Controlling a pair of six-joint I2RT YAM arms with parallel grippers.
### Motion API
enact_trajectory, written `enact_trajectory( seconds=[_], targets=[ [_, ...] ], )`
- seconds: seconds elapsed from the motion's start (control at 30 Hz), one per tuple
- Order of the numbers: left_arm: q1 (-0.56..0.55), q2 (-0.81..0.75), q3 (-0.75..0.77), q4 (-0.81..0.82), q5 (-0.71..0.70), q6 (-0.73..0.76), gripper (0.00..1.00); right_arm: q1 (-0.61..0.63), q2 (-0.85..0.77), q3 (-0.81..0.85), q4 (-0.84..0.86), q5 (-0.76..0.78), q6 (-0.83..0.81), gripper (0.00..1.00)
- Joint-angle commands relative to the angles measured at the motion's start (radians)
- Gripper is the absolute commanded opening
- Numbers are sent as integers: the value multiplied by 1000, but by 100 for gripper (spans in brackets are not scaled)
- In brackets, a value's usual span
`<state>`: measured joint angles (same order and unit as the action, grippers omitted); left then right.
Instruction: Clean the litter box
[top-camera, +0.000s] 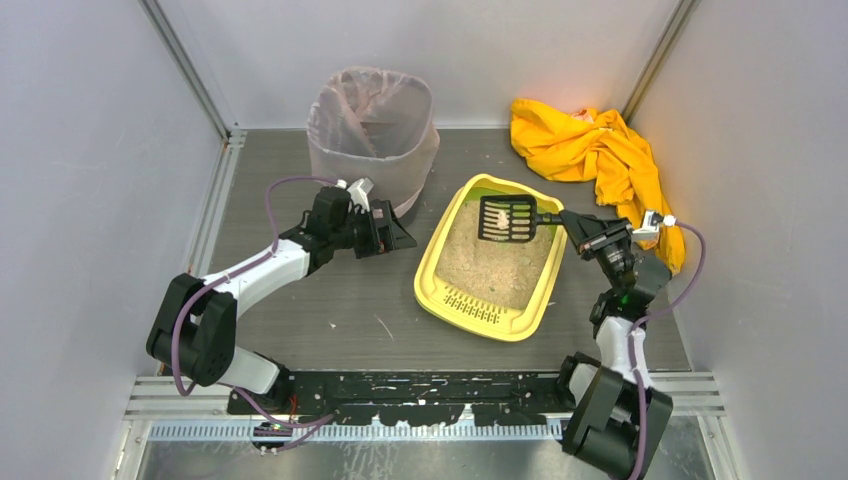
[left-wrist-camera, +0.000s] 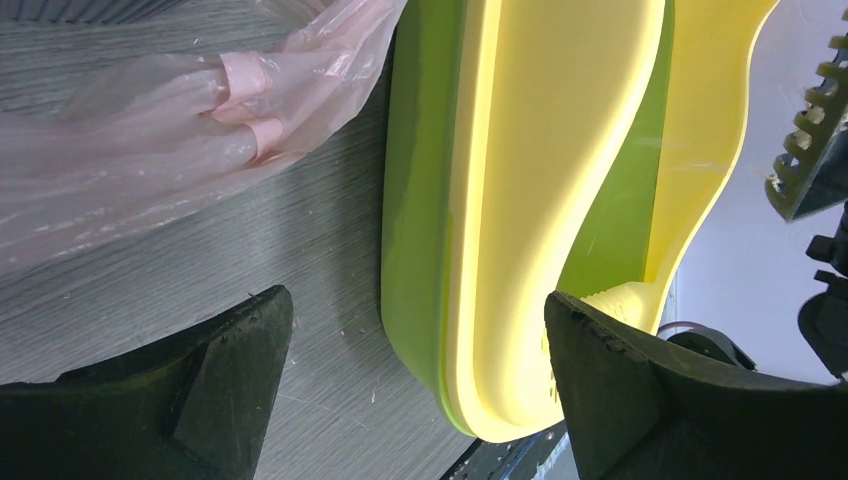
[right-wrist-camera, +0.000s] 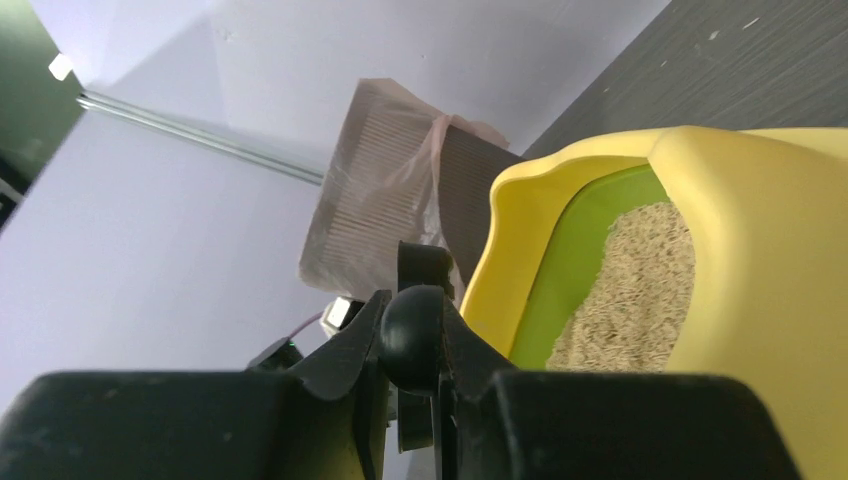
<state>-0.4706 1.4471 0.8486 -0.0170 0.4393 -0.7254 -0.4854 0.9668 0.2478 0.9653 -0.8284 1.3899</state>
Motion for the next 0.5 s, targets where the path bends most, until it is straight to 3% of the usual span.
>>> enact_trajectory(
  seconds=[0.0, 0.07, 0.33, 0.47],
  targets=[
    [-3, -10, 17, 49, 20, 4, 95, 7, -167, 86, -354, 36, -266, 1],
    [-3, -8, 17, 51, 22, 3, 96, 8, -198, 103, -426, 56, -281, 1],
    [-5, -16, 17, 45, 18, 6, 95, 8, -23, 68, -63, 20, -24, 1],
    [-5, -9, 18, 47, 19, 5, 96, 11, -40, 144, -149, 33, -26, 1]
  ],
)
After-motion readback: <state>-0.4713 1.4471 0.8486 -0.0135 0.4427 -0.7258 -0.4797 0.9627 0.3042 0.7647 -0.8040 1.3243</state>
